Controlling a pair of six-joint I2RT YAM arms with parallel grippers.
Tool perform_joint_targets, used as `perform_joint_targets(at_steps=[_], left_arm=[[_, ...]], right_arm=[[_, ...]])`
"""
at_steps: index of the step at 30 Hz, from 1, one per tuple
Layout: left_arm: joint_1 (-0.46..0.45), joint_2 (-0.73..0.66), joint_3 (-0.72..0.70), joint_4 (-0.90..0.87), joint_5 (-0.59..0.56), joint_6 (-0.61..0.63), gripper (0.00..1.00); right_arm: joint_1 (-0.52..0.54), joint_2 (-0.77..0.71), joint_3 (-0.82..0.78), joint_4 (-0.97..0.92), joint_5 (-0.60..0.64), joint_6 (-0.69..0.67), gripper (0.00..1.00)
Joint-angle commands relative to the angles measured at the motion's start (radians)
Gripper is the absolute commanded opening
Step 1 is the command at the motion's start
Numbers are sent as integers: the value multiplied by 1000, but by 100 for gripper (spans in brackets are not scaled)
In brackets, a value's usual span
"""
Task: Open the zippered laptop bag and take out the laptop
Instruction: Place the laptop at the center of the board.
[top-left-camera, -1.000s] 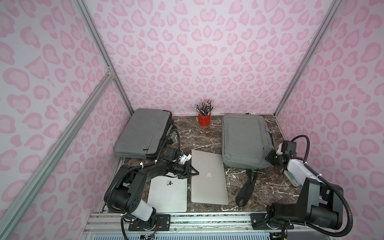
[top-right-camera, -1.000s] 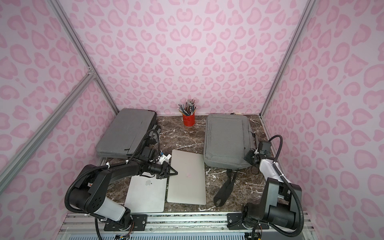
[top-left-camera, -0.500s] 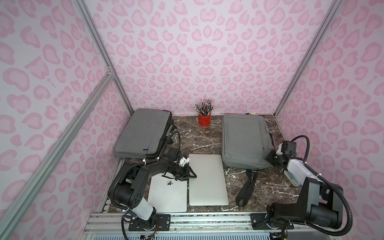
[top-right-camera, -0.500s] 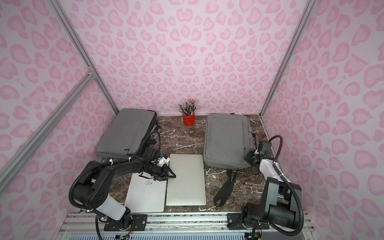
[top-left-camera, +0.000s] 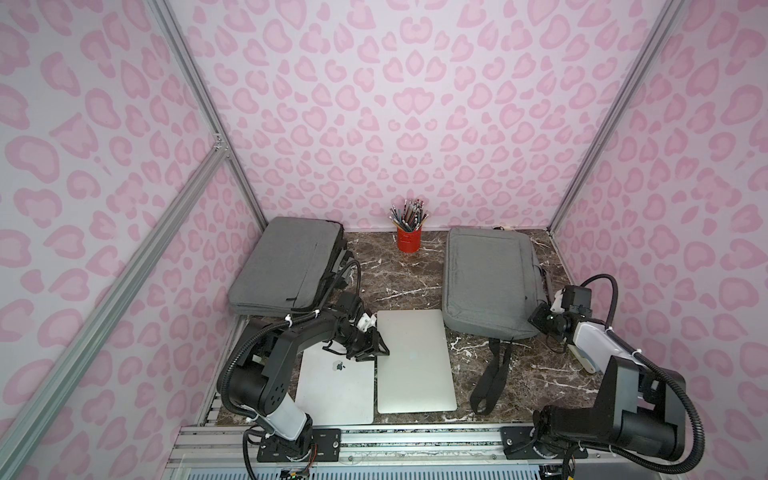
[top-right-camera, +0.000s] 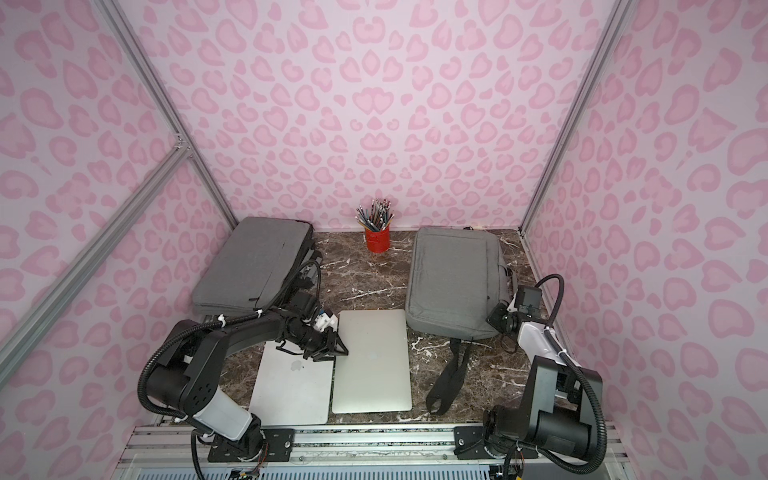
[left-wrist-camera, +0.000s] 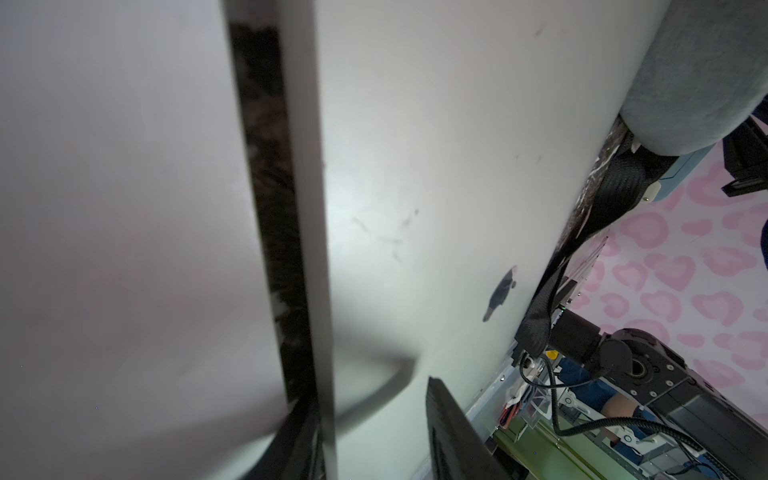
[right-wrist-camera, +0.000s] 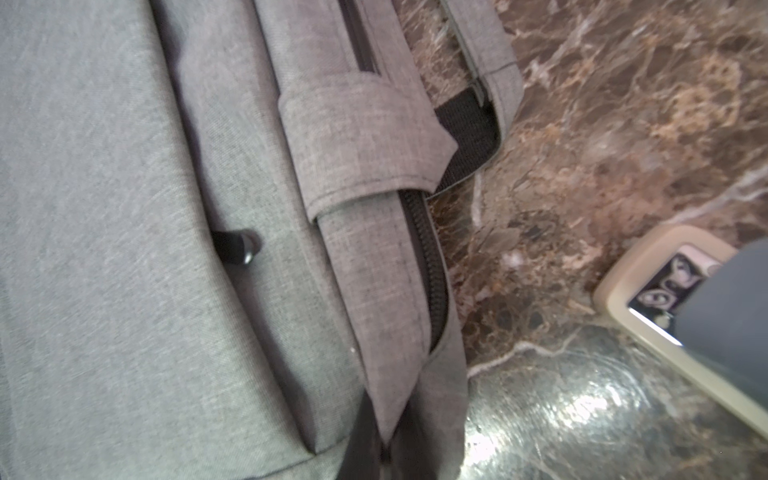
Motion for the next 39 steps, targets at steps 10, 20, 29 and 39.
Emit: perform_joint_targets(at_steps=[10, 20, 29, 39], left_arm=[[8, 37, 169, -166, -220, 85, 52], [5, 190, 443, -200, -262, 117, 54], [-34, 366, 658, -218, -263, 118, 54], [-109, 522, 808, -227, -218, 138, 45]], right_arm=[[0, -10, -15, 4, -32, -2, 0], [0, -18, -23, 16, -56, 3, 0], [45, -12, -27, 33, -92, 20, 0], [60, 2, -1, 14, -33, 11, 0]])
